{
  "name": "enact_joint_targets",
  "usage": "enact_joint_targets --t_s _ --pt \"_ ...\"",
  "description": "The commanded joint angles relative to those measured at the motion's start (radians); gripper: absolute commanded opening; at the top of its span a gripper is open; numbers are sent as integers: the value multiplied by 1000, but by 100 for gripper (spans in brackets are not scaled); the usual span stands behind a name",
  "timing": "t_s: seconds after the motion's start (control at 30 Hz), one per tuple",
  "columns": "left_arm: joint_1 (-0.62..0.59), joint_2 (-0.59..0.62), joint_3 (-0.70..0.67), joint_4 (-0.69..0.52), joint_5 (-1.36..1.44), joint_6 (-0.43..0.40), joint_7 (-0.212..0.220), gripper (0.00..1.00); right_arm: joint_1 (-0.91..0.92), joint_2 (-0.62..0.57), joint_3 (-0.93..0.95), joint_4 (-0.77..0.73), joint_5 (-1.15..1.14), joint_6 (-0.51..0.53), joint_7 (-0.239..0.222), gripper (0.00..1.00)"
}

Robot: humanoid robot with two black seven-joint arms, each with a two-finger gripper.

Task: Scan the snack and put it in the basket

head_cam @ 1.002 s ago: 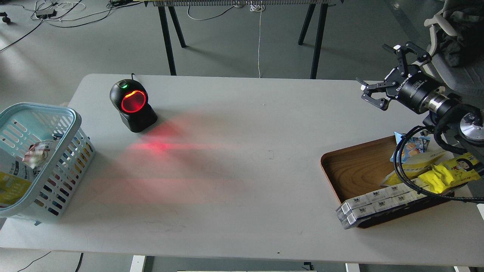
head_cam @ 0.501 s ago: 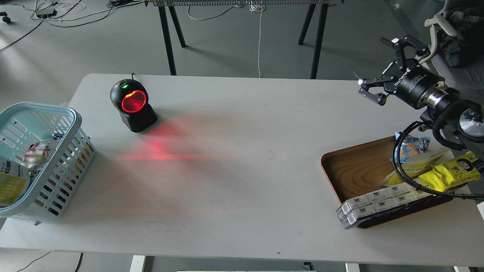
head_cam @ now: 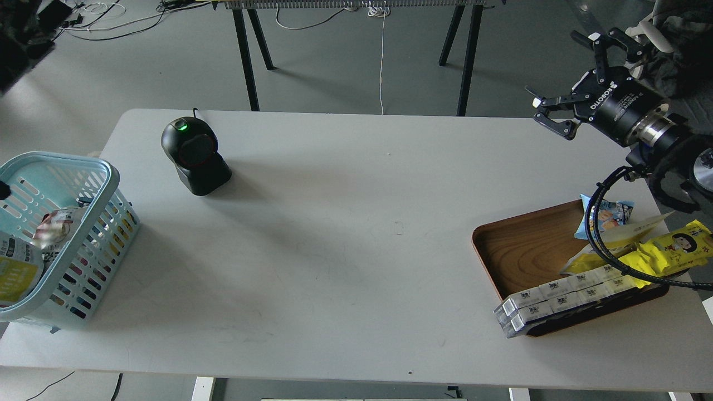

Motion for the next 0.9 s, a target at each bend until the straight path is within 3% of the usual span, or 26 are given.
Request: enact_joint_targets --t_s 0.0,0.1,0.33,0.47,0.57,0.87 --pt "3 -103 -23 22 -179 -11 8 98 -34 -64 10 18 1 1 0 99" --pt "10 -150 -37 22 -253 -25 40 98 -54 -88 17 34 1 1 3 99" --pt "19 -215 -45 30 -443 -43 51 99 -62 -78 17 32 1 -1 5 99" --pt "19 -291 -83 141 -513 -55 89 99 -62 -57 22 28 1 -1 5 99" --pt "27 -333 -79 209 -513 -111 135 99 -62 -36 22 22 0 -2 5 99" --pt "53 -335 -80 216 -511 -120 126 99 -63 -11 19 22 0 -2 5 99"
